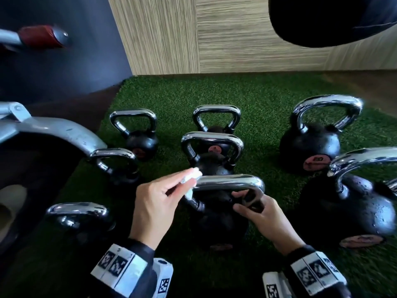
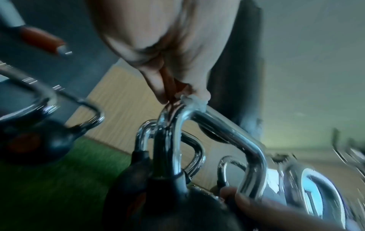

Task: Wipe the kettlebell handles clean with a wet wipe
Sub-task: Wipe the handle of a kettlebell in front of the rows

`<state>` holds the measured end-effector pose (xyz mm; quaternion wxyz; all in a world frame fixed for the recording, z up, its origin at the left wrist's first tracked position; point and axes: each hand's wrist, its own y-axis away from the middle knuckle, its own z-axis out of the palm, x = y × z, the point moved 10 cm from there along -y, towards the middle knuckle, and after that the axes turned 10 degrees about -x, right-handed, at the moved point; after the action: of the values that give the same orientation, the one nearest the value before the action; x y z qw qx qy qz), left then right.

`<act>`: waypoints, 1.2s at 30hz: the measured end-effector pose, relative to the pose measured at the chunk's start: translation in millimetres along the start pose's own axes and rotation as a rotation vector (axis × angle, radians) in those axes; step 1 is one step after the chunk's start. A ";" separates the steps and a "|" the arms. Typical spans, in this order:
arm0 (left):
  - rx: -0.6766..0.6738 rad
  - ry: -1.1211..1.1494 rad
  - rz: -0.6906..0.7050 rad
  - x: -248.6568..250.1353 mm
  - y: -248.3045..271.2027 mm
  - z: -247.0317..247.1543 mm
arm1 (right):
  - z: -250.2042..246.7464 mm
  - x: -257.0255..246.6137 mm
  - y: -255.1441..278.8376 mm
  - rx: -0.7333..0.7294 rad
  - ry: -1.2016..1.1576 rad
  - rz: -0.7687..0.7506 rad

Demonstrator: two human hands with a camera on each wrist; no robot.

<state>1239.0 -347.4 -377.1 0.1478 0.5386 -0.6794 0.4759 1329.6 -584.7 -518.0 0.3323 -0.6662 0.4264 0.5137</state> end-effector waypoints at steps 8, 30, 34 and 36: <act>0.067 0.169 -0.119 -40.3 21.4 -4.5 | 0.9 -0.5 3.3 0.022 -0.005 -0.066; 0.054 0.221 -0.410 -99.2 67.7 37.6 | -7.4 -5.0 11.6 0.042 0.226 0.006; 0.015 0.071 -0.360 -98.4 42.3 41.7 | -17.4 -18.7 43.5 0.130 0.425 -0.041; -0.039 0.063 -0.339 -102.4 20.4 50.7 | -10.1 -27.8 61.4 0.104 0.489 -0.171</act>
<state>1275.5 -328.4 -485.6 0.2575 0.6274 -0.5830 0.4474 1274.7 -612.8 -488.9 0.2952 -0.7863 0.4619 0.2850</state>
